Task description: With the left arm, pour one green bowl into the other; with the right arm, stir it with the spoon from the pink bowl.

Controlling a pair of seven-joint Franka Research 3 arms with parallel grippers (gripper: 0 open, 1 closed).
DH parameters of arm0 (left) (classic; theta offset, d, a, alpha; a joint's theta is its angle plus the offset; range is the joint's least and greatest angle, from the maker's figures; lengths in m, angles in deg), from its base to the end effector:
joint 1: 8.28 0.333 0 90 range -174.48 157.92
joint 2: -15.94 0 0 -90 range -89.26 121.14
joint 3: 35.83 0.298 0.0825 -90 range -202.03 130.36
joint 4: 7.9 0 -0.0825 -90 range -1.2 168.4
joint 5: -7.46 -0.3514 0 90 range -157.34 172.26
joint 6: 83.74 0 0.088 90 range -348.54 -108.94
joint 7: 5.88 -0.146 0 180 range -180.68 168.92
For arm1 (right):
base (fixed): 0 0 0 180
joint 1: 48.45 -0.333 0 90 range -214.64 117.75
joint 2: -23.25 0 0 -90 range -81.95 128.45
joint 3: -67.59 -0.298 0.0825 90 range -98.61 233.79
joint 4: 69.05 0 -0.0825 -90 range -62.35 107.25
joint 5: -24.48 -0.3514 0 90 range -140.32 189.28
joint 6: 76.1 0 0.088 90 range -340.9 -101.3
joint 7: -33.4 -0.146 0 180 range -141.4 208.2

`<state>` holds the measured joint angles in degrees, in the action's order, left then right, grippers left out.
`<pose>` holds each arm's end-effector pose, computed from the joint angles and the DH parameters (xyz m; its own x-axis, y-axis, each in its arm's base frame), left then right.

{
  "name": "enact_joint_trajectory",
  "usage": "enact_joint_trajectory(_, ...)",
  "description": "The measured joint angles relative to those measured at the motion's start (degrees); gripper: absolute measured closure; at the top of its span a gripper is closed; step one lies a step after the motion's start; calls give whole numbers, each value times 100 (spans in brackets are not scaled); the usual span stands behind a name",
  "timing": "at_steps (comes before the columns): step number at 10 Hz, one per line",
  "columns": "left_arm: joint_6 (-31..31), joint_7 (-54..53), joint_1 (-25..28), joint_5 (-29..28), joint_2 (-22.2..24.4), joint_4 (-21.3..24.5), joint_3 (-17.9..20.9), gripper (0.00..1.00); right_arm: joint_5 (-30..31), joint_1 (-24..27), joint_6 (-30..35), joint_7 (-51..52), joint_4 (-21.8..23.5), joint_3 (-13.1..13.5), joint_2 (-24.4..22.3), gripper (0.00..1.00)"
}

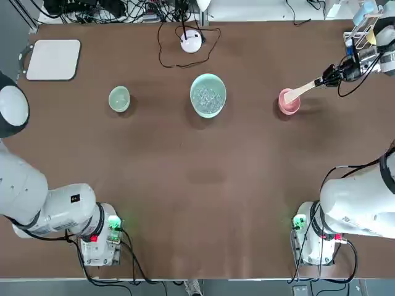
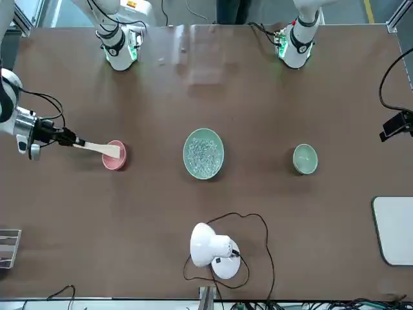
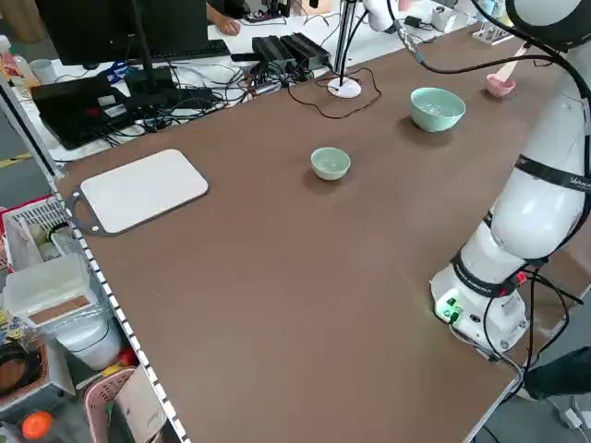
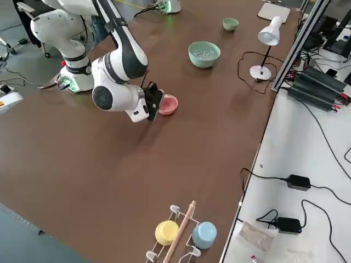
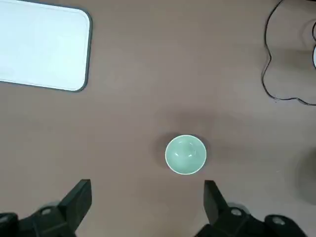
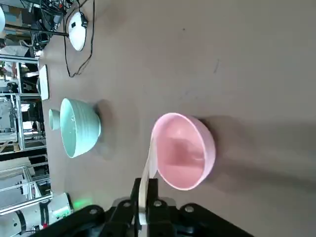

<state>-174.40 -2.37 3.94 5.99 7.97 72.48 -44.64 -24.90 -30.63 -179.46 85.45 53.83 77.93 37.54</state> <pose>0.5638 0.0431 0.5678 0.9916 0.1225 0.0421 0.1227 -0.9924 -0.0018 0.4627 -0.1437 0.2562 0.9976 -0.0671 0.0165 -0.0297 -0.6329 -0.7737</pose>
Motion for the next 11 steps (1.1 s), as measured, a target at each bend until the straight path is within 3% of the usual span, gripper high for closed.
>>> enact_joint_trajectory(11, 7, 0, 8, 0, 0, 0, 9, 0, -369, 79, 14, 357, -11, -12, 393, 94)
